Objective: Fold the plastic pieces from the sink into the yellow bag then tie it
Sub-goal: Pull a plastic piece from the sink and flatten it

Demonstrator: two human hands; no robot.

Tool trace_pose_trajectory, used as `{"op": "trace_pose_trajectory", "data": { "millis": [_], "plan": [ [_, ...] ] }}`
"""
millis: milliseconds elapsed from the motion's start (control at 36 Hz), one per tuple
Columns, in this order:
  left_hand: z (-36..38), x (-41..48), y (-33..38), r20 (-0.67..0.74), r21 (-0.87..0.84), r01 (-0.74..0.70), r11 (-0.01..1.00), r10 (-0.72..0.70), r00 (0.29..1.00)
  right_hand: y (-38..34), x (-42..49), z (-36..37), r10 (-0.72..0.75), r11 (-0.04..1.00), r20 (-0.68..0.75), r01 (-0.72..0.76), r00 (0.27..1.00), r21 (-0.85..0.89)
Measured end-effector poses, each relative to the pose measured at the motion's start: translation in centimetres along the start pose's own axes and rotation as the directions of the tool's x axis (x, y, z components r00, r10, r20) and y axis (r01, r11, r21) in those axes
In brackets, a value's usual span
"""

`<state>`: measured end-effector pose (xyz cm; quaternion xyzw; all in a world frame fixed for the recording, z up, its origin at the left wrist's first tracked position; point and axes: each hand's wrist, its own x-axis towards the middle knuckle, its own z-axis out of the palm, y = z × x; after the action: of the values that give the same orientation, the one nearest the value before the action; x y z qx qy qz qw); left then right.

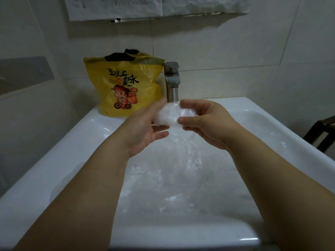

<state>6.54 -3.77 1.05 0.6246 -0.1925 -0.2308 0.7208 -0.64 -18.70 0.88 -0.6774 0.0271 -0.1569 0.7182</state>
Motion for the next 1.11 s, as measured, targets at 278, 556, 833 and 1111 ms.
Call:
{"op": "trace_pose_trajectory", "data": {
  "millis": [278, 556, 833, 1111],
  "plan": [
    [0.2, 0.3, -0.2, -0.037, -0.005, -0.083, 0.997, 0.083, 0.996, 0.0, 0.2, -0.4, 0.011, 0.989, -0.02, -0.008, 1.0, 0.15],
    [0.0, -0.4, 0.2, 0.098, -0.078, -0.112, 0.991, 0.119, 0.988, -0.3, 0.1, -0.8, 0.067, 0.959, -0.016, -0.06, 0.998, 0.276],
    [0.3, 0.1, -0.3, -0.095, 0.135, -0.238, 0.962, 0.251, 0.963, -0.3, 0.2, -0.6, 0.067, 0.971, -0.023, -0.06, 0.997, 0.231],
    [0.0, -0.1, -0.4, -0.018, 0.112, -0.379, 0.918, 0.384, 0.923, -0.5, 0.4, -0.6, 0.078, 0.949, -0.021, -0.068, 0.997, 0.308]
  ]
}}
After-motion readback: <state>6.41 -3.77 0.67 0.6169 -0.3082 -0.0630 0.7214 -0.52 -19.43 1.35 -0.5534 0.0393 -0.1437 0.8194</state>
